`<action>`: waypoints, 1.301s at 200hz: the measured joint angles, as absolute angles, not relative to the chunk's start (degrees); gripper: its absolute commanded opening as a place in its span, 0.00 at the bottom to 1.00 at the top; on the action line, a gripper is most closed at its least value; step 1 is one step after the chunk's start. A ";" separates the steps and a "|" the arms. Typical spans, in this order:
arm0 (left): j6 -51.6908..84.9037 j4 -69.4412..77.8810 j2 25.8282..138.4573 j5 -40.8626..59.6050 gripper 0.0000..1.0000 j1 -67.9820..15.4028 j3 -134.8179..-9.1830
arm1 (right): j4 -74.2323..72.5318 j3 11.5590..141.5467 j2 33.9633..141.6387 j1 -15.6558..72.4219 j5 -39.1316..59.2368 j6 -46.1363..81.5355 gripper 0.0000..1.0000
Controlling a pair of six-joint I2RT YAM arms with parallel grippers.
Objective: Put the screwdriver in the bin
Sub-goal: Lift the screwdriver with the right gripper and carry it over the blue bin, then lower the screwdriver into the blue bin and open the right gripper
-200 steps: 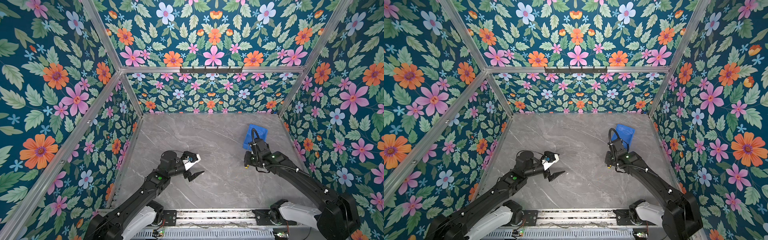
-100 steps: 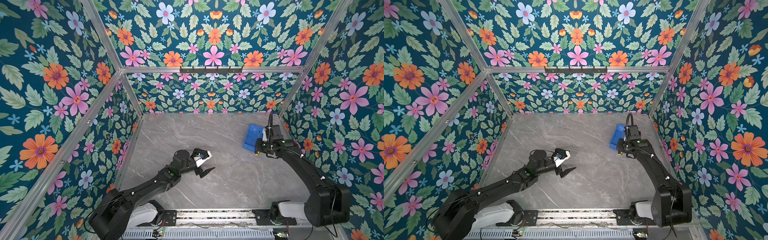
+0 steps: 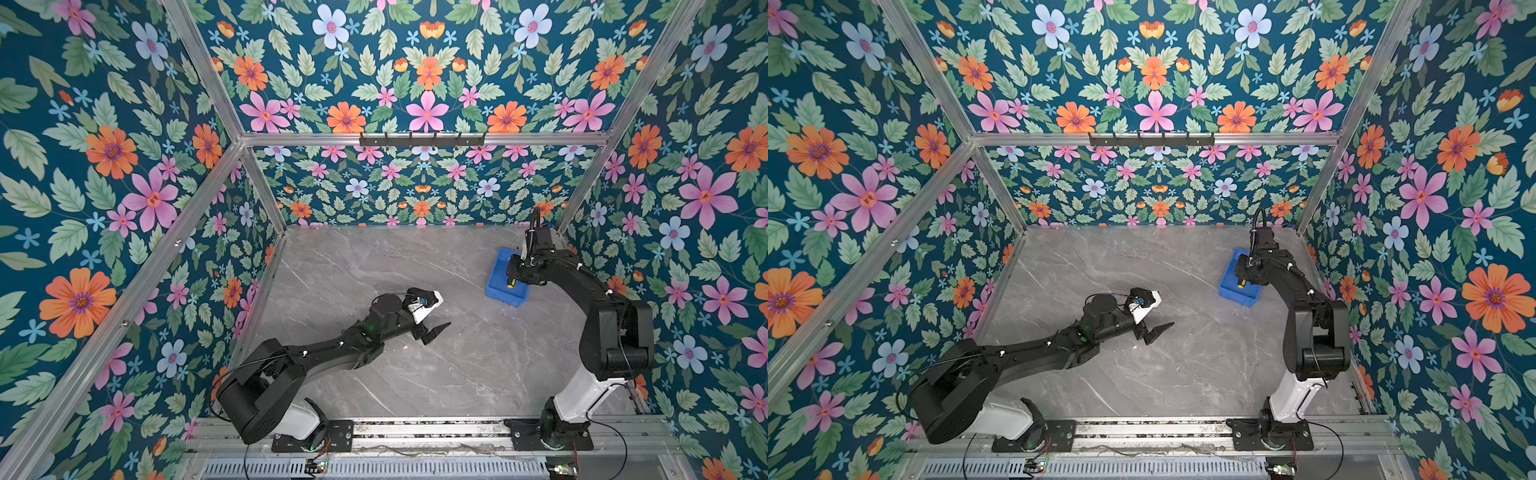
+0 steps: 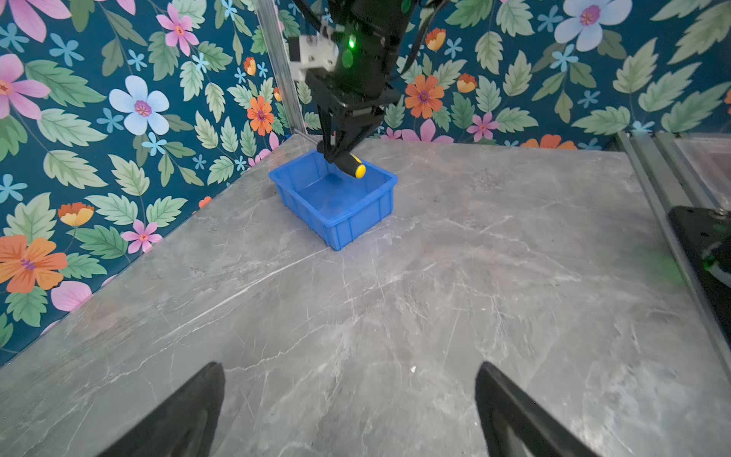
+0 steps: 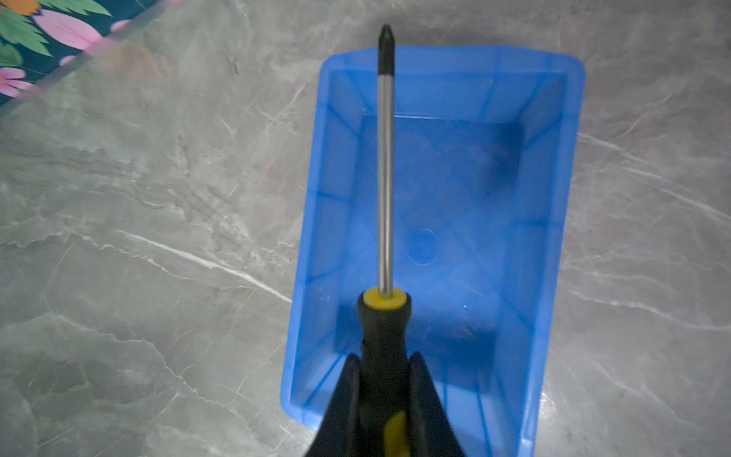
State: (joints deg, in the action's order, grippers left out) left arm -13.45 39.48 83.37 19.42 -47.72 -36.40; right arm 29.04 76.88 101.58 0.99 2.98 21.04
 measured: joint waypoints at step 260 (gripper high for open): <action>-10.70 43.64 76.79 14.92 1.00 -45.98 -29.23 | 25.54 74.87 105.14 0.69 2.24 22.31 0.66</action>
